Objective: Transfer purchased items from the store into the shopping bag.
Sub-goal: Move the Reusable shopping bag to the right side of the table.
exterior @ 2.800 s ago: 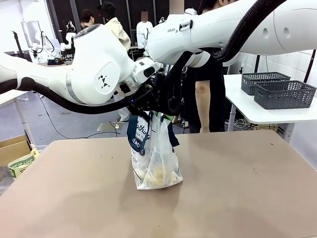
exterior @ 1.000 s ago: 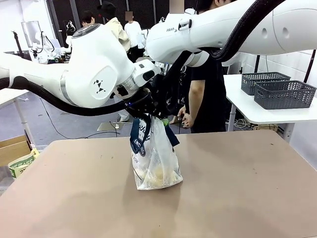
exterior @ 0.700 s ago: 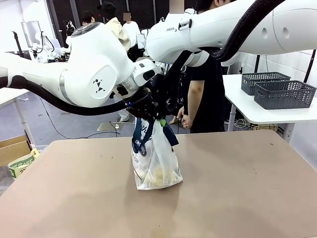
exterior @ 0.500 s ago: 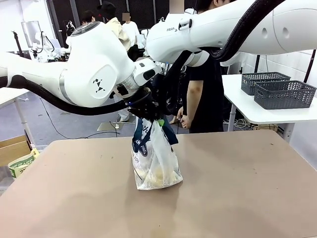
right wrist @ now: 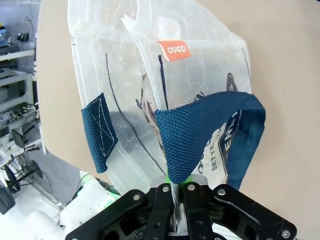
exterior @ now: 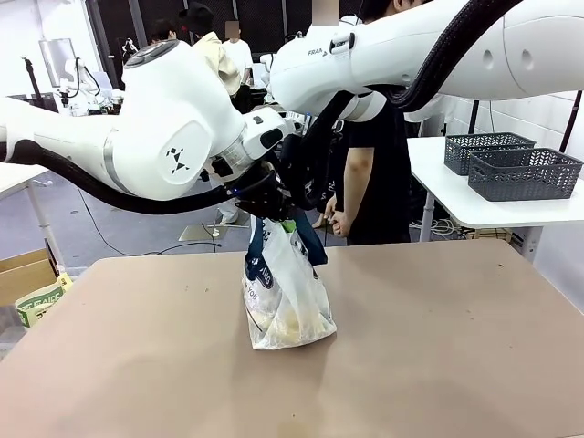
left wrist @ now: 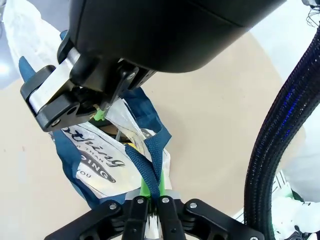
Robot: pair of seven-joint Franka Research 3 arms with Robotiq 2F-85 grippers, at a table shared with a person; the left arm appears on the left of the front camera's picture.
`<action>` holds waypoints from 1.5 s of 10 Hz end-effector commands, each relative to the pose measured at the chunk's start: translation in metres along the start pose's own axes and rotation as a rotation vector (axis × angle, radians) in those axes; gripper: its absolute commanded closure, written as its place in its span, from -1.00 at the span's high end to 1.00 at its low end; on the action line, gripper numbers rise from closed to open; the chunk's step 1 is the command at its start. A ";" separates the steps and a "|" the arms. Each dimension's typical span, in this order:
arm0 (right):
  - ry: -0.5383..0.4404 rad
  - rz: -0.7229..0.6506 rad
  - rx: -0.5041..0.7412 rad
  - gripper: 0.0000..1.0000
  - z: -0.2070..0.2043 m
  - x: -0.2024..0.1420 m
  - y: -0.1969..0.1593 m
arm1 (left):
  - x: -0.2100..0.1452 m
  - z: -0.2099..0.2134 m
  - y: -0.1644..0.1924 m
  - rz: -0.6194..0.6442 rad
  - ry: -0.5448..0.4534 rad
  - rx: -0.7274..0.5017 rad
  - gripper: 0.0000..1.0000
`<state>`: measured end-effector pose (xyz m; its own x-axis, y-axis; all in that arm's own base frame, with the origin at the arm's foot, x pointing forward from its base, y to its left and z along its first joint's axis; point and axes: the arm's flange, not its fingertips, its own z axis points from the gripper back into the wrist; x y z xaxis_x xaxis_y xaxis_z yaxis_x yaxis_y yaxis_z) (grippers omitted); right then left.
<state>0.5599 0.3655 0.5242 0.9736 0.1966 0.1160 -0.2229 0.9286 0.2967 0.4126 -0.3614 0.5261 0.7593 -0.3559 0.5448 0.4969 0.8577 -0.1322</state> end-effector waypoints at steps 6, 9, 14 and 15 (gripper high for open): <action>0.000 -0.004 0.004 -1.00 0.001 0.000 -0.001 | -0.003 0.001 0.002 0.004 -0.012 0.002 -1.00; -0.009 0.050 0.044 -0.66 0.005 -0.005 -0.009 | -0.003 0.001 0.002 0.004 -0.012 0.002 -1.00; -0.093 0.026 0.110 1.00 0.033 -0.021 -0.043 | -0.003 0.001 0.002 0.004 -0.012 0.002 -1.00; -0.120 0.020 0.127 1.00 0.041 -0.025 -0.049 | -0.003 0.001 0.002 0.004 -0.012 0.002 -1.00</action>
<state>0.5606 0.3176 0.5540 0.9644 0.1732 0.2000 -0.2383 0.8969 0.3724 0.4118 -0.3584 0.5236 0.7573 -0.3437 0.5553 0.4909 0.8603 -0.1371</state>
